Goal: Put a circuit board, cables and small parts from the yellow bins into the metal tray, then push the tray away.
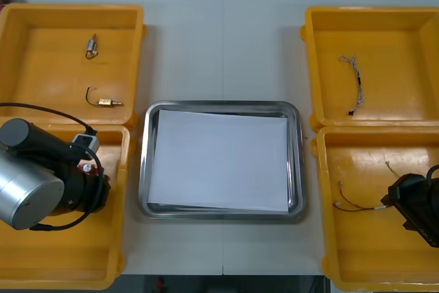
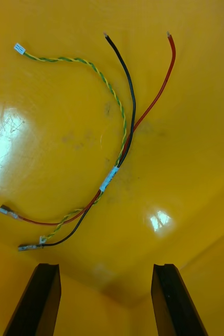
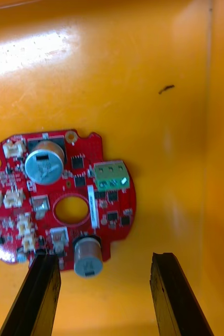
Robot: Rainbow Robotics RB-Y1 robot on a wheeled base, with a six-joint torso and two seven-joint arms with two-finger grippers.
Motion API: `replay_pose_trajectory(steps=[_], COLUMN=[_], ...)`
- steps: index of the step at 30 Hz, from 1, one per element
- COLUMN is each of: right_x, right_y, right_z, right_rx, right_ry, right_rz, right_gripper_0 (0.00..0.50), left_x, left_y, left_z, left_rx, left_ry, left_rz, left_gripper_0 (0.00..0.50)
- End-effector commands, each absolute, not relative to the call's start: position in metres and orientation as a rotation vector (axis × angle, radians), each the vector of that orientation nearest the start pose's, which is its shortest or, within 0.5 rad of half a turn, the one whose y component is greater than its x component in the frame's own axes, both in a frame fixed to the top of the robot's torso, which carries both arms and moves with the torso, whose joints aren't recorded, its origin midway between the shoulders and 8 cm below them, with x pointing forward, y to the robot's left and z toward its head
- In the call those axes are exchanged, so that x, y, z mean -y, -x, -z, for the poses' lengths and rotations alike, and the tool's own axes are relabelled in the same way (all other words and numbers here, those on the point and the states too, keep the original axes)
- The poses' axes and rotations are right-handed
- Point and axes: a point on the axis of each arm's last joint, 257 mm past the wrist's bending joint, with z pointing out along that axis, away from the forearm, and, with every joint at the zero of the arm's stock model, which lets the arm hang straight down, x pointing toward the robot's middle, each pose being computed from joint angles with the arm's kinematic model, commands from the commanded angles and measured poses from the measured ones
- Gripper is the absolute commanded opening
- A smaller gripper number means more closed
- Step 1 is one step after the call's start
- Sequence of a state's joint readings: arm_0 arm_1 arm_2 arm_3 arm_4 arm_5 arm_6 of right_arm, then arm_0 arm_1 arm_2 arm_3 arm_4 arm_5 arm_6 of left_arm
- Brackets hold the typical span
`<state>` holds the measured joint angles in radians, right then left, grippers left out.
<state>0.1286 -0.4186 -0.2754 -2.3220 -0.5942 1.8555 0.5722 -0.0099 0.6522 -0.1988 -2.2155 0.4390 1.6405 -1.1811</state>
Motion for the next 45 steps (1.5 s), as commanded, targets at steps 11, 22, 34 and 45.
replay_pose_trajectory(steps=[11, 22, 34, 45], right_x=[0.319, 0.319, 0.313, 0.312], right_y=[-0.328, -0.345, -0.357, -0.355], right_z=[0.304, 0.319, 0.322, 0.331], right_rx=[-2.473, -2.435, -2.355, -2.338], right_ry=[-1.37, -1.405, -1.541, -1.617], right_rz=[-0.317, -0.318, -0.337, -0.328], right_gripper_0=[0.5, 0.5, 0.5, 0.5], left_x=[-0.296, -0.302, -0.313, -0.323], left_y=[-0.345, -0.338, -0.337, -0.338], left_z=[0.317, 0.324, 0.323, 0.26], left_rx=[-2.747, -2.753, -2.748, -2.75], left_ry=[-0.051, -0.09, -0.113, -0.092], left_rz=[-0.167, -0.207, -0.241, -0.215], left_gripper_0=[0.5, 0.261, 0.0, 0.0])
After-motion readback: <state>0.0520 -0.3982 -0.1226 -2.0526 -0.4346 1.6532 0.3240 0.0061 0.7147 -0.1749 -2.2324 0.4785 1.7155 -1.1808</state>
